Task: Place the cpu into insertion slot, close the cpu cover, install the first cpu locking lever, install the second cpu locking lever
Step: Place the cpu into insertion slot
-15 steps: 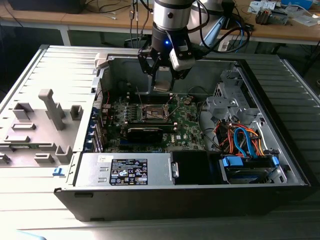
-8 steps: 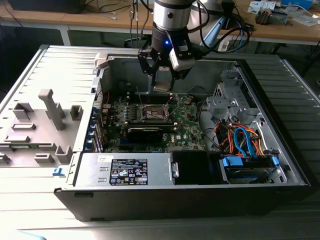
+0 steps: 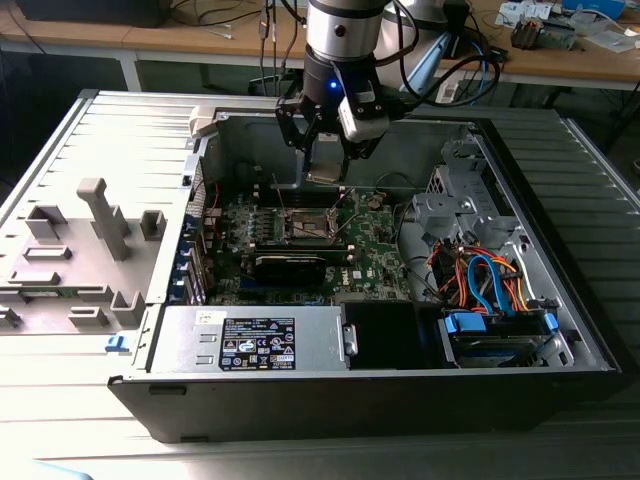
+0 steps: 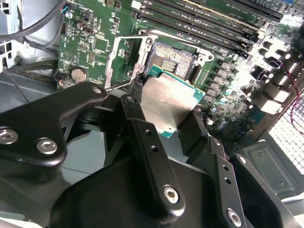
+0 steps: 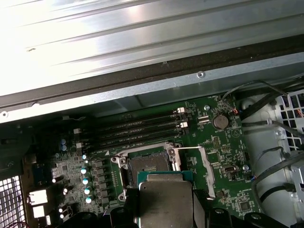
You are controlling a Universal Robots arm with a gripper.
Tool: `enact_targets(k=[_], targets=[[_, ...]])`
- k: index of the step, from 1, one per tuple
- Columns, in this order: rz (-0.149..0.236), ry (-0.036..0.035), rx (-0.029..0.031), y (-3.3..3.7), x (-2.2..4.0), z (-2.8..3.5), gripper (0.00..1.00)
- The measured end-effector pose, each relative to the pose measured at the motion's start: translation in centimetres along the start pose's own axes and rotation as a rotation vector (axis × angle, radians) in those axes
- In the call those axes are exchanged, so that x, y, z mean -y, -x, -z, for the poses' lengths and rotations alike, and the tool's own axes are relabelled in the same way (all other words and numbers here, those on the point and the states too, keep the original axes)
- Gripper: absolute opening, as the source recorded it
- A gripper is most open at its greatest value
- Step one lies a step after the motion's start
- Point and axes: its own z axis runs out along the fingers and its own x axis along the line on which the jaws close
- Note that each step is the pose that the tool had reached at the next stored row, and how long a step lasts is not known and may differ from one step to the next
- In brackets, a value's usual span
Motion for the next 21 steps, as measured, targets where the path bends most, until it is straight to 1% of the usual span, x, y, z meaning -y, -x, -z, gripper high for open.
enact_targets(k=[21], targets=[[-0.024,0.0004,0.0010,0.00,0.00,-0.03,0.55]])
